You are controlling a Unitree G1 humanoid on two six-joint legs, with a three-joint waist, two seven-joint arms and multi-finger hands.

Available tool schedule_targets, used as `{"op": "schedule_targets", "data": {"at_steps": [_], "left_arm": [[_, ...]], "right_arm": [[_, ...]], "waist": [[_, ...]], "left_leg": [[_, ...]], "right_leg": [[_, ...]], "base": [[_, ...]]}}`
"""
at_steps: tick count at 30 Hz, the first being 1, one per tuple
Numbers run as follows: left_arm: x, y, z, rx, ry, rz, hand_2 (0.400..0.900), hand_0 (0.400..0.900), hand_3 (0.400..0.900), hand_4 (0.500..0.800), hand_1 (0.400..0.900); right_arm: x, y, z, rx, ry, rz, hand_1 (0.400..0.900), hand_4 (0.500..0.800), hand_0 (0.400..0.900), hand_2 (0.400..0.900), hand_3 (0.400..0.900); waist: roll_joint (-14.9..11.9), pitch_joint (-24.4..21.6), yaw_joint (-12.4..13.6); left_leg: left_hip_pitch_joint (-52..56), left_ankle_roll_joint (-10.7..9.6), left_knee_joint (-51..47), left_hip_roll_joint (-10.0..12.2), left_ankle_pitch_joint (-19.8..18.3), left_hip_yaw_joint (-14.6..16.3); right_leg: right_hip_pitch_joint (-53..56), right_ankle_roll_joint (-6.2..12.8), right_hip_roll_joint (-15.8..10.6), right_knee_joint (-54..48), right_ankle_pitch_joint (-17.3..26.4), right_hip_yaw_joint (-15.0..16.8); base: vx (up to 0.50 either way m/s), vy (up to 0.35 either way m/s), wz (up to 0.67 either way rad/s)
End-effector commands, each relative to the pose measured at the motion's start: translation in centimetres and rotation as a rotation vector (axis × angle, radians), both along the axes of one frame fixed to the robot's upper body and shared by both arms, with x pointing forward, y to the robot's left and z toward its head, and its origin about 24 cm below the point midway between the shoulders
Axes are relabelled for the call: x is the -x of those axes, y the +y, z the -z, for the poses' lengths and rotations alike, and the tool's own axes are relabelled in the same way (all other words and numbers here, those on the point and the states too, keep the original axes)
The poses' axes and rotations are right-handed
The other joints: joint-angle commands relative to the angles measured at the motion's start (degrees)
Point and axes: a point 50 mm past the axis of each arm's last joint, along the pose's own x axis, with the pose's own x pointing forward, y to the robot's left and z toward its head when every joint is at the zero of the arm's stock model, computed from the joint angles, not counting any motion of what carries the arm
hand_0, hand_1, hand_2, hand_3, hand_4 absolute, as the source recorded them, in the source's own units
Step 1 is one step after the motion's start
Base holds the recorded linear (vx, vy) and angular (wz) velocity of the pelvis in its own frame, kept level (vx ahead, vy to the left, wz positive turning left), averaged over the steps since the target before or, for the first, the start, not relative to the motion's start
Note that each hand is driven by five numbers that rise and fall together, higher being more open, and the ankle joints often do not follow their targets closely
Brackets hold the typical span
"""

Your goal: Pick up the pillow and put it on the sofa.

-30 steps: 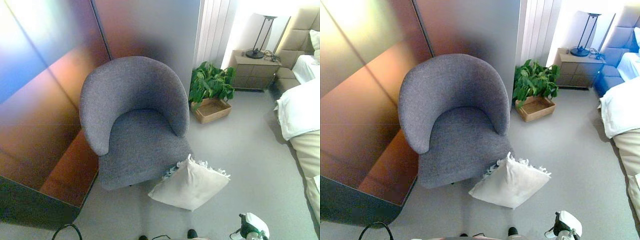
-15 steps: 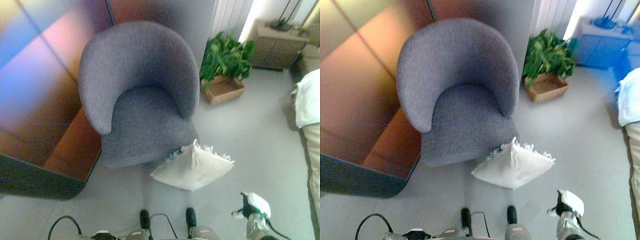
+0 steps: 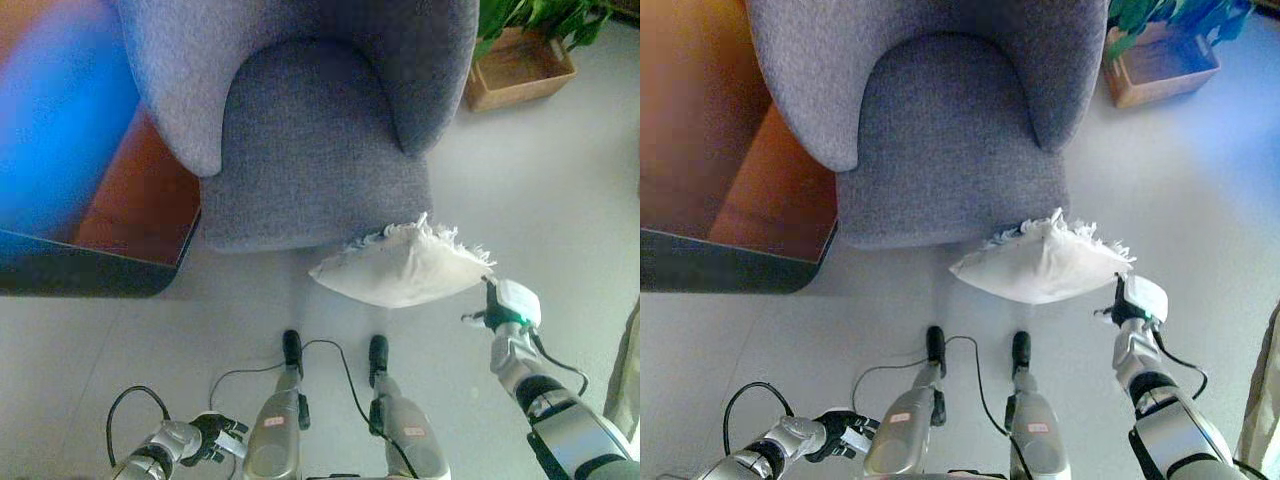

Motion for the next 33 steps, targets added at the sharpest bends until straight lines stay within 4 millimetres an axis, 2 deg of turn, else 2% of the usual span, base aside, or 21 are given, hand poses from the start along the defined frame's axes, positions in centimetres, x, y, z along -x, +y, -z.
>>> {"op": "schedule_targets", "data": {"at_steps": [1,7,19,33], "left_arm": [[-1.8,-1.4,-0.3,0.039,-0.027,-0.050,0.900,0.900,0.900,0.800,0.900],[-2.8,-2.6,-0.4,0.079,-0.057,-0.092,0.900,0.900,0.900,0.800,0.900],[-2.5,-3.8,0.0,0.141,-0.072,-0.124,0.900,0.900,0.900,0.800,0.900],[-2.1,-4.8,0.2,0.211,-0.074,-0.141,0.900,0.900,0.900,0.800,0.900]], "right_arm": [[-2.1,-3.0,-5.4,0.094,-0.124,-0.004,0.900,0.800,0.900,0.900,0.900],[-4.2,-3.2,-9.4,0.093,-0.197,-0.043,0.900,0.800,0.900,0.900,0.900],[-6.5,-2.3,-15.9,0.097,-0.323,-0.147,0.900,0.800,0.900,0.900,0.900],[-8.2,0.3,-20.1,0.105,-0.399,-0.269,0.900,0.800,0.900,0.900,0.900]], "waist": [[-1.7,1.0,0.5],[-0.3,2.6,0.7],[2.8,4.6,1.3],[6.1,5.3,2.1]], "left_leg": [[-1.2,1.1,-0.4,-2.9,-3.7,-1.4],[-4.8,1.0,-0.4,-3.2,-2.0,-2.4],[-10.6,0.6,-0.4,-4.1,0.2,-2.3],[-15.5,0.4,0.3,-4.7,1.3,-2.1]], "right_leg": [[-3.9,2.01,0.0,4.8,-2.2,-1.9],[-9.7,1.59,-0.4,10.9,-4.3,-2.6],[-17.0,1.64,-1.3,16.3,-6.3,-2.1],[-22.6,1.50,-1.5,19.4,-7.3,-1.1]], "base": [[-0.06,0.032,0.03],[-0.05,0.068,0.08],[-0.03,0.085,0.03],[0.01,0.072,-0.01]]}}
